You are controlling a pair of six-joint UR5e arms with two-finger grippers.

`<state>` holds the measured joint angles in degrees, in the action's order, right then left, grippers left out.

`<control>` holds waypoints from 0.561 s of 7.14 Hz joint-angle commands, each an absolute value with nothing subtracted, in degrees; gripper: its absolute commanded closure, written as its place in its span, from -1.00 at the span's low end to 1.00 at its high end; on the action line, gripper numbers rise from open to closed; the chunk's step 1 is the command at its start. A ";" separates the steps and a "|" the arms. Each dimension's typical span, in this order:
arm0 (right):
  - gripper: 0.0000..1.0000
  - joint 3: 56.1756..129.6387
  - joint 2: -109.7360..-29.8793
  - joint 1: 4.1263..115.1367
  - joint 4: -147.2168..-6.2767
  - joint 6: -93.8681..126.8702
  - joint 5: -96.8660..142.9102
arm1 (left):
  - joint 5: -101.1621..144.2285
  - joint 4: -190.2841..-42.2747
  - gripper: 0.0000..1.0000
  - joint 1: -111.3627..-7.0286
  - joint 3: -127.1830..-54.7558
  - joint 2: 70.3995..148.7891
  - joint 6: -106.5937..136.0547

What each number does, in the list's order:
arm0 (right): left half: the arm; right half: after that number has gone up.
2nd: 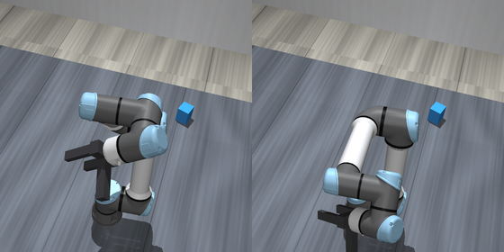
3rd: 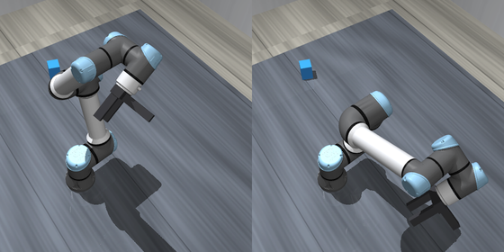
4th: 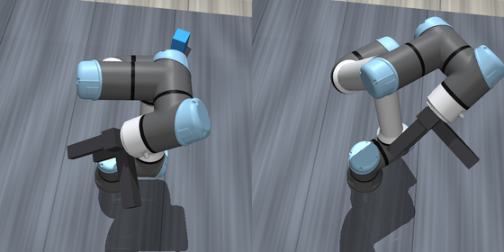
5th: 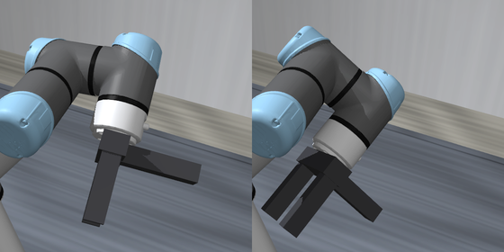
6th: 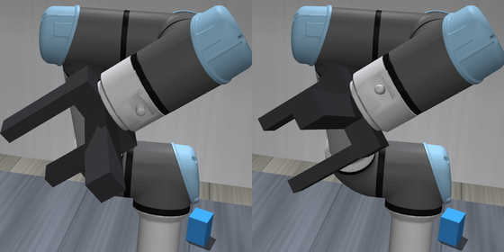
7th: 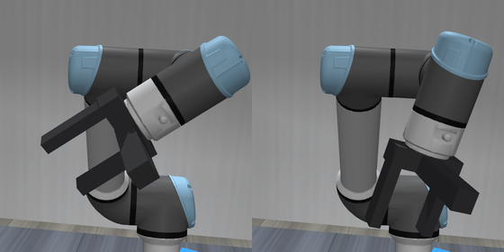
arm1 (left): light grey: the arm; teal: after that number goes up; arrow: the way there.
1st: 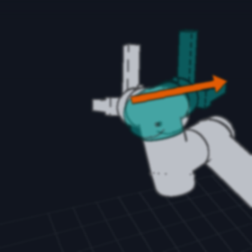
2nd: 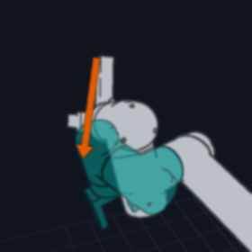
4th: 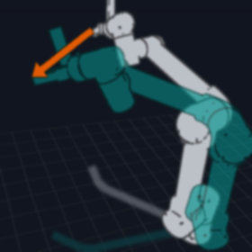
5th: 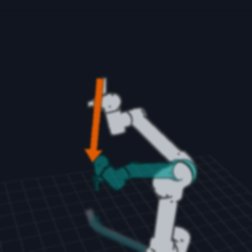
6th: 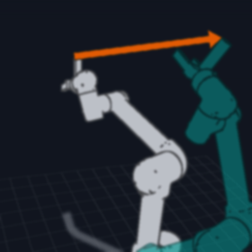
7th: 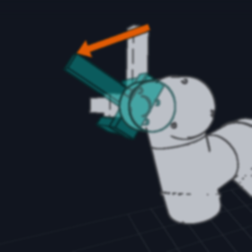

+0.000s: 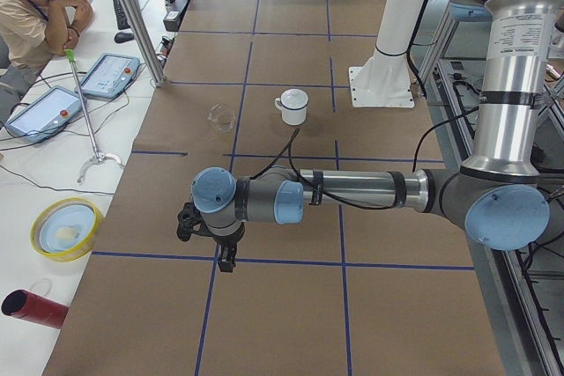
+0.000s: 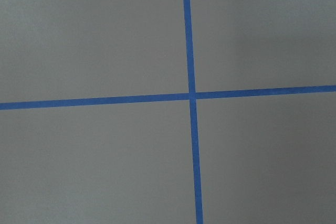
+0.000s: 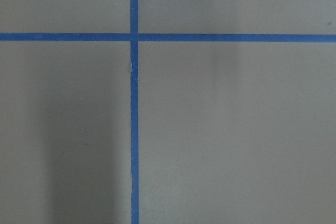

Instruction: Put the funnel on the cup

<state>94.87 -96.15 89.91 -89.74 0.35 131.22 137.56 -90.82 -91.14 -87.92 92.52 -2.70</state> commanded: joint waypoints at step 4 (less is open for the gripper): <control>-1.00 94.92 -96.15 89.91 -89.74 0.35 131.22 | 136.50 -91.41 -1.00 -91.14 -89.99 89.83 -2.99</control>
<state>94.90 -96.15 89.91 -89.74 0.35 131.22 136.87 -91.16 -91.07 -88.90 91.00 -3.04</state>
